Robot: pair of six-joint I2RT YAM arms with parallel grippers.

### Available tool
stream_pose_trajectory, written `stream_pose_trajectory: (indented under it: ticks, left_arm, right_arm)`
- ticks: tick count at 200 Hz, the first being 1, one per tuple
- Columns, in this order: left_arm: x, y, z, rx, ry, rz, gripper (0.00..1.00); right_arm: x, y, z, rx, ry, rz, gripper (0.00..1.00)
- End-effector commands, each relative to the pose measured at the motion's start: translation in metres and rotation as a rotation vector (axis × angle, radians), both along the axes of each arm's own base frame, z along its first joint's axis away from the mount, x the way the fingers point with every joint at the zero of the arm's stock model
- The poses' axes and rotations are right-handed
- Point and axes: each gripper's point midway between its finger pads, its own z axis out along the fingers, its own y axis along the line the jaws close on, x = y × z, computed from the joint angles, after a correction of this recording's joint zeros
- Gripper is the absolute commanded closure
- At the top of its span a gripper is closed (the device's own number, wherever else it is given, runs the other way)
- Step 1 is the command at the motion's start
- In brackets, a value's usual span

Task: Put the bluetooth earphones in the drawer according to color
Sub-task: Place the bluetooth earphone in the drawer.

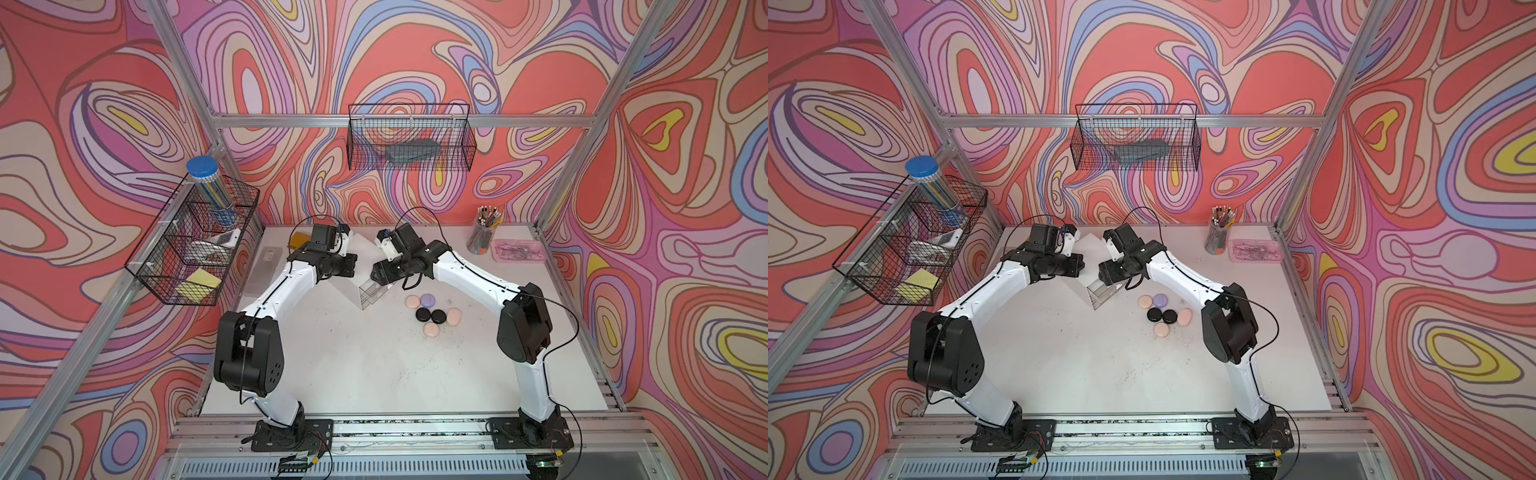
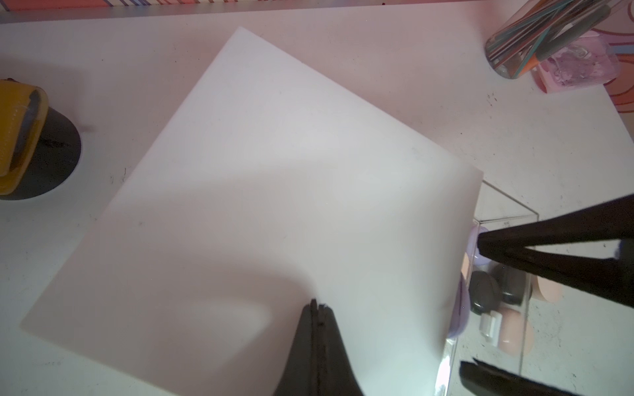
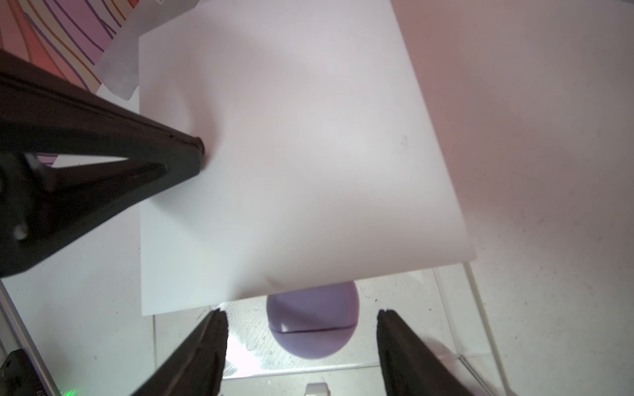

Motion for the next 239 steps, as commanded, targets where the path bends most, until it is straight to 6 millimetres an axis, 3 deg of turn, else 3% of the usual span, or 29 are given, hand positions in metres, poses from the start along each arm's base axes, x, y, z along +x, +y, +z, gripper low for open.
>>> stream_pose_trajectory:
  ticks: [1,22,60,103,126,134,137,143,187,212,239]
  left_arm:
    - [-0.022,0.002,-0.036,0.047,0.147,-0.019,1.00]
    - [-0.022,0.002,-0.036,0.047,0.148,-0.019,1.00]
    - [-0.022,0.002,-0.036,0.045,0.148,-0.019,1.00]
    - [-0.022,0.001,-0.036,0.044,0.149,-0.021,1.00]
    - [-0.023,0.001,-0.036,0.042,0.151,-0.021,1.00]
    - [-0.022,0.000,-0.036,0.042,0.151,-0.023,1.00]
    - [-0.023,0.000,-0.036,0.042,0.151,-0.023,1.00]
    - [-0.023,0.000,-0.037,0.042,0.152,-0.023,1.00]
    - [-0.023,0.000,-0.037,0.043,0.151,-0.024,1.00]
    - [-0.023,-0.001,-0.036,0.041,0.152,-0.025,1.00]
    - [-0.023,-0.001,-0.037,0.042,0.154,-0.025,1.00]
  right_arm:
    - [-0.004,0.001,-0.006,-0.010,0.010,-0.002,0.28]
    - [-0.002,-0.003,0.000,-0.009,-0.014,-0.016,0.27]
    - [-0.002,-0.015,0.029,-0.001,-0.106,-0.049,0.24]
    - [-0.005,-0.041,0.073,-0.003,-0.236,-0.100,0.21]
    - [-0.010,-0.057,0.085,-0.036,-0.279,-0.123,0.20]
    - [-0.010,-0.063,0.079,-0.066,-0.278,-0.133,0.20]
    - [-0.013,-0.067,0.090,-0.059,-0.297,-0.139,0.20]
    - [-0.014,-0.073,0.092,-0.074,-0.305,-0.150,0.19]
    - [-0.022,-0.119,0.080,-0.100,-0.255,-0.231,0.17]
    - [-0.025,-0.145,0.053,-0.097,-0.171,-0.271,0.16]
    - [-0.030,-0.152,0.020,-0.157,-0.102,-0.264,0.16]
